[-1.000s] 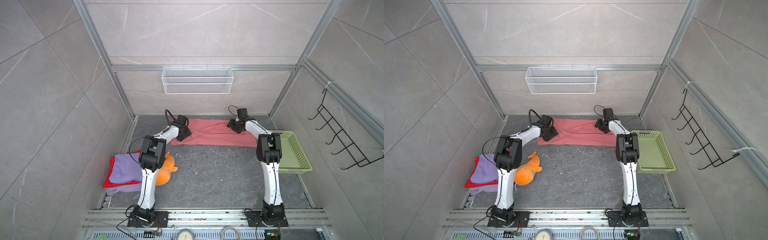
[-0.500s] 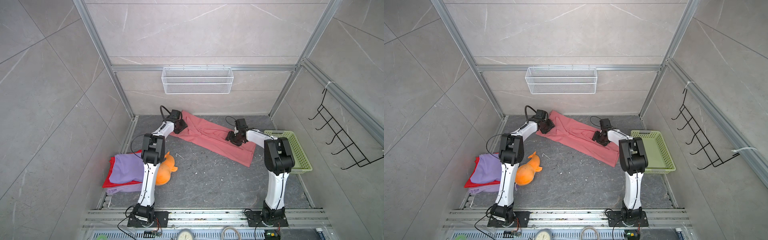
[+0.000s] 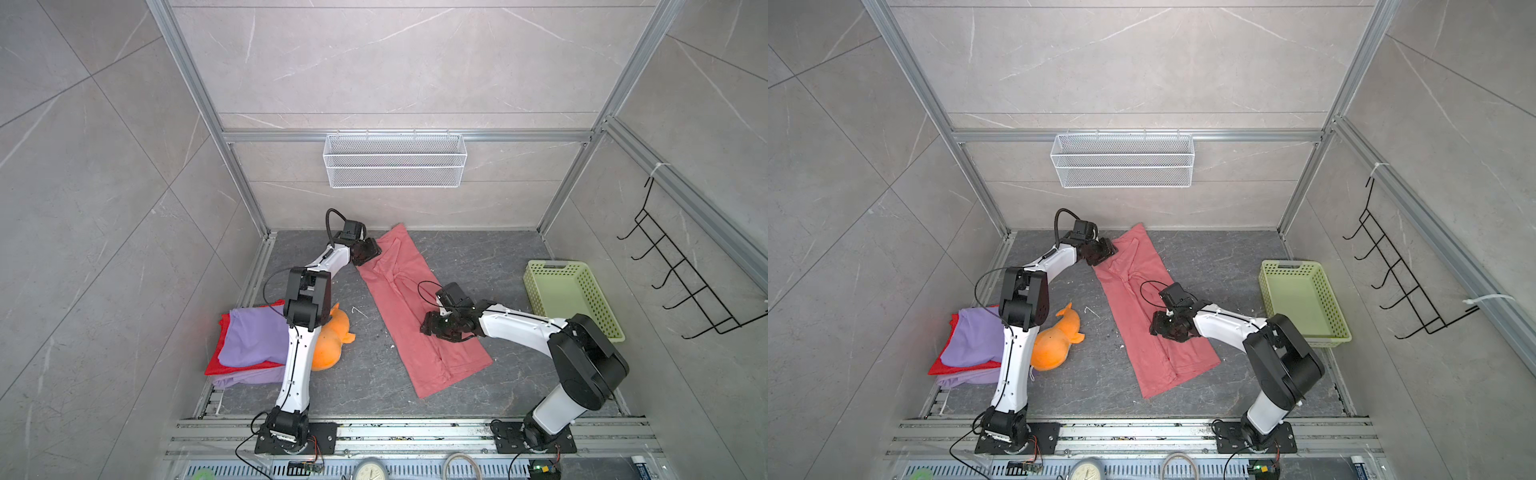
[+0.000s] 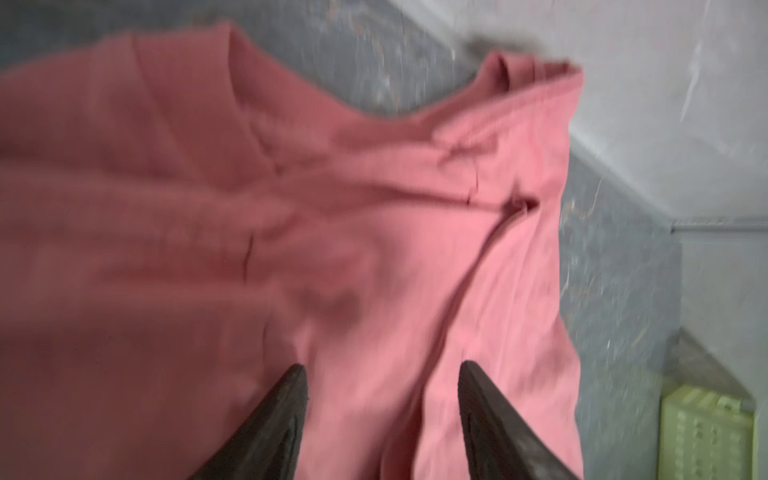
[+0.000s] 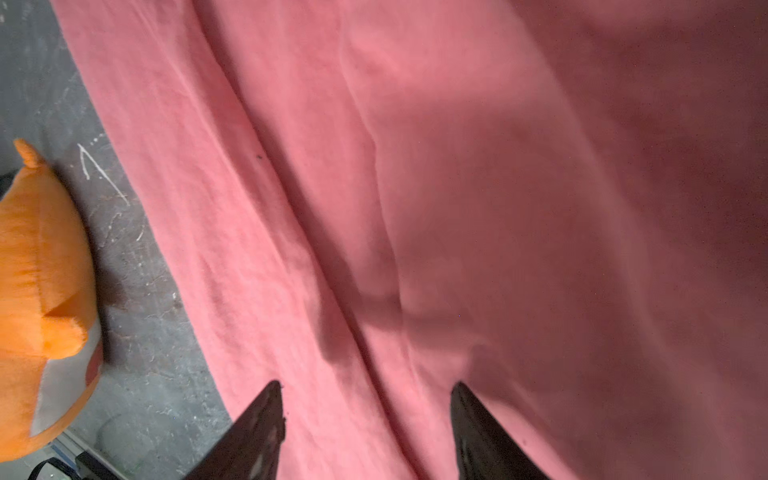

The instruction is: Fold and stack the t-shirts

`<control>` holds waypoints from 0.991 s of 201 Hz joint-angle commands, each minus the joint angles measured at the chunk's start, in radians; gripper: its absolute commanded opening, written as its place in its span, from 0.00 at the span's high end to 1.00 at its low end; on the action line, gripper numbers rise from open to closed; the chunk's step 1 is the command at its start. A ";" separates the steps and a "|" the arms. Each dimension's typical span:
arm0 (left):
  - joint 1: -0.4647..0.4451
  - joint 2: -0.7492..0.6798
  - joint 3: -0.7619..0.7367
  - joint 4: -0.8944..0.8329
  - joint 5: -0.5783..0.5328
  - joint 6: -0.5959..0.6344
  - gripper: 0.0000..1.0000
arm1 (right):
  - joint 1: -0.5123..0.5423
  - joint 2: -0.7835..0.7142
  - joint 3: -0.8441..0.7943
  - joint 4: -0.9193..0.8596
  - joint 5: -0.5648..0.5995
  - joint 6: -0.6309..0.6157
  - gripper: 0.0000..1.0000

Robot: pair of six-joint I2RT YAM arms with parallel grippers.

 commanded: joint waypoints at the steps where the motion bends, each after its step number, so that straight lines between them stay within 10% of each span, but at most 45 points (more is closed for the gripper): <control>1: -0.037 -0.170 -0.025 -0.034 -0.036 0.064 0.38 | -0.001 -0.081 0.062 -0.081 0.063 -0.059 0.32; 95: -0.137 -0.056 -0.013 -0.147 -0.175 0.039 0.33 | 0.000 0.015 0.045 0.073 0.192 -0.074 0.26; 199: -0.210 0.169 0.198 -0.210 -0.150 0.008 0.33 | 0.094 0.120 -0.138 0.195 0.062 0.001 0.28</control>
